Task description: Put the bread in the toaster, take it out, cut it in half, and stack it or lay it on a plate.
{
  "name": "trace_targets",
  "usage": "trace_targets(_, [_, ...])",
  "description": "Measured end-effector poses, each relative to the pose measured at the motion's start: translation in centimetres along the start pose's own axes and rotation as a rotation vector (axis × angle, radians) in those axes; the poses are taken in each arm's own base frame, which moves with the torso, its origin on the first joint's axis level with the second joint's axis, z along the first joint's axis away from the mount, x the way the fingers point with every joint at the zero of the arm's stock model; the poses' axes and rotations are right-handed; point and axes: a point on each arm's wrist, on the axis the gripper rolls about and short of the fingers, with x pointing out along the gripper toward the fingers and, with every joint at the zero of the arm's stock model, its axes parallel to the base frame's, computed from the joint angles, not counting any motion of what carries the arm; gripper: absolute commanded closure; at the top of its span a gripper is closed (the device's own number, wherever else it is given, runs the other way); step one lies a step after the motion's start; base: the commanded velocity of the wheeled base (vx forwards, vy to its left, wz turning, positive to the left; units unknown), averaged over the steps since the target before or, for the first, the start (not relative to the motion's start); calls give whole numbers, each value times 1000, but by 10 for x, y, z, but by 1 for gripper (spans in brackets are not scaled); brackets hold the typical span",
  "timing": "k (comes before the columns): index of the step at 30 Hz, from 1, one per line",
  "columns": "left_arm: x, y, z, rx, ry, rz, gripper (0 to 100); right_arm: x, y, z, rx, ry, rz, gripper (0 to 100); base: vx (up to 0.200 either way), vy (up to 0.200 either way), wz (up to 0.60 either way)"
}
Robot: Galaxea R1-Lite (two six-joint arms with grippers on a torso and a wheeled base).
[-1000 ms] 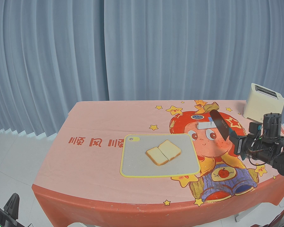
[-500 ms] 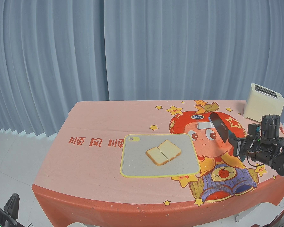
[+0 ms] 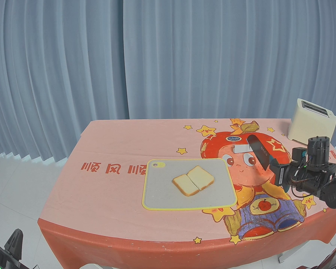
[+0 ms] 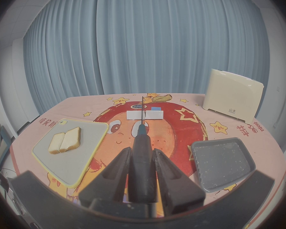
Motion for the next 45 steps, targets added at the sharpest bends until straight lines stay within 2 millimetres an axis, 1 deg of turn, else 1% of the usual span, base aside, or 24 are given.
trace_targets(45, [0,0,0,0,0,0,100,6,2,-7,-7,33,-19,100,0,0,0])
